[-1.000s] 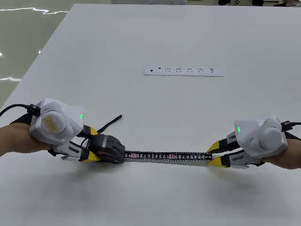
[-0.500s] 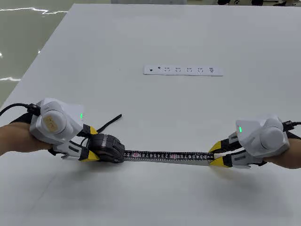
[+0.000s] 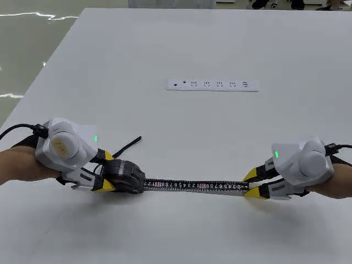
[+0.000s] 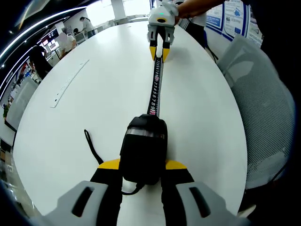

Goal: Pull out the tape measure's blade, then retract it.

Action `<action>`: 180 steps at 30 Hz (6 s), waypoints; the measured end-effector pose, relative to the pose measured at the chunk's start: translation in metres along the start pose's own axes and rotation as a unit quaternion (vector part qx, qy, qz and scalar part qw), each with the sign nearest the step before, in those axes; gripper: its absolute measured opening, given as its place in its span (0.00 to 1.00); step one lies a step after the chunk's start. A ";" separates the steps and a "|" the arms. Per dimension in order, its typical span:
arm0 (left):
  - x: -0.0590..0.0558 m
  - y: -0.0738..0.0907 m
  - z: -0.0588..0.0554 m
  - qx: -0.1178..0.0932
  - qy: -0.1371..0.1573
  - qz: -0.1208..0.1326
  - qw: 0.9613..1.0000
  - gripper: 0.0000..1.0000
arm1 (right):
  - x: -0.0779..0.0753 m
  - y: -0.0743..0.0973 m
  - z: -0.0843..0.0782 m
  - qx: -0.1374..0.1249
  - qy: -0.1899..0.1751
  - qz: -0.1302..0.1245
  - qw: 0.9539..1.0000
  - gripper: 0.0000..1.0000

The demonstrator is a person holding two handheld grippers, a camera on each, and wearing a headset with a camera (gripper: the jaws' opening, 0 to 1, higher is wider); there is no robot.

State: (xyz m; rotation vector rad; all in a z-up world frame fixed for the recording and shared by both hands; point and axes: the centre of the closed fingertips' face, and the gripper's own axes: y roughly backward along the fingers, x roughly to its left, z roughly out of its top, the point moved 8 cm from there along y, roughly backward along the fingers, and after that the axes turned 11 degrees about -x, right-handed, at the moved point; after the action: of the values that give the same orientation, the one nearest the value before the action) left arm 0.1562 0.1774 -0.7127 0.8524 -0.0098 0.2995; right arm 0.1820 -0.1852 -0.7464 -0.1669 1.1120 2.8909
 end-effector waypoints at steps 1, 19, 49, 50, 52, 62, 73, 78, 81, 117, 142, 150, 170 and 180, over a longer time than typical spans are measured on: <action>0.001 0.000 -0.001 -0.001 0.000 0.000 1.000 0.27 | -0.001 -0.001 -0.001 0.000 -0.002 -0.001 1.000 0.14; 0.005 -0.001 -0.004 0.009 0.000 -0.004 1.000 0.32 | 0.000 0.009 -0.001 -0.005 -0.056 -0.048 0.997 0.28; -0.035 0.035 -0.004 -0.071 0.149 0.094 0.982 0.64 | 0.039 0.044 0.009 -0.015 -0.164 -0.140 0.976 0.55; -0.037 0.036 -0.003 -0.074 0.154 0.098 0.980 0.65 | 0.041 0.045 0.010 -0.018 -0.167 -0.144 0.975 0.55; -0.042 0.038 -0.002 -0.082 0.166 0.106 0.977 0.65 | 0.043 0.047 0.008 -0.020 -0.176 -0.154 0.972 0.56; -0.061 0.046 -0.002 -0.101 0.205 0.163 0.960 0.71 | 0.058 0.050 0.010 -0.038 -0.205 -0.187 0.960 0.66; -0.080 0.058 0.006 -0.117 0.252 0.226 0.934 0.78 | 0.081 0.059 0.032 -0.050 -0.231 -0.240 0.942 0.79; -0.089 0.063 0.018 -0.127 0.274 0.257 0.918 0.82 | 0.090 0.060 0.041 -0.056 -0.243 -0.260 0.933 0.83; -0.093 0.065 0.024 -0.132 0.282 0.271 0.911 0.83 | 0.093 0.060 0.044 -0.051 -0.248 -0.273 0.928 0.86; -0.119 0.070 0.048 -0.151 0.334 0.362 0.857 0.99 | 0.128 0.054 0.075 -0.085 -0.278 -0.343 0.893 0.96; -0.112 0.054 0.054 -0.151 0.337 0.389 0.844 0.99 | 0.130 0.055 0.073 -0.093 -0.279 -0.326 0.899 0.93; -0.102 0.044 0.048 -0.148 0.339 0.389 0.844 0.99 | 0.128 0.054 0.068 -0.086 -0.227 -0.282 0.928 0.88; -0.082 0.017 0.035 -0.139 0.359 0.407 0.828 0.97 | 0.091 0.056 0.041 -0.097 -0.144 -0.198 0.965 0.69; -0.073 0.010 0.033 -0.136 0.366 0.424 0.817 0.94 | 0.066 0.052 0.027 -0.093 -0.113 -0.157 0.977 0.59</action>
State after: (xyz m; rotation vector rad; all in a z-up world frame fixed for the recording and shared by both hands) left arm 0.0870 0.1405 -0.6931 0.3495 0.2882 1.4301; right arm 0.1098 -0.2058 -0.6993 -0.0141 0.7067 2.6434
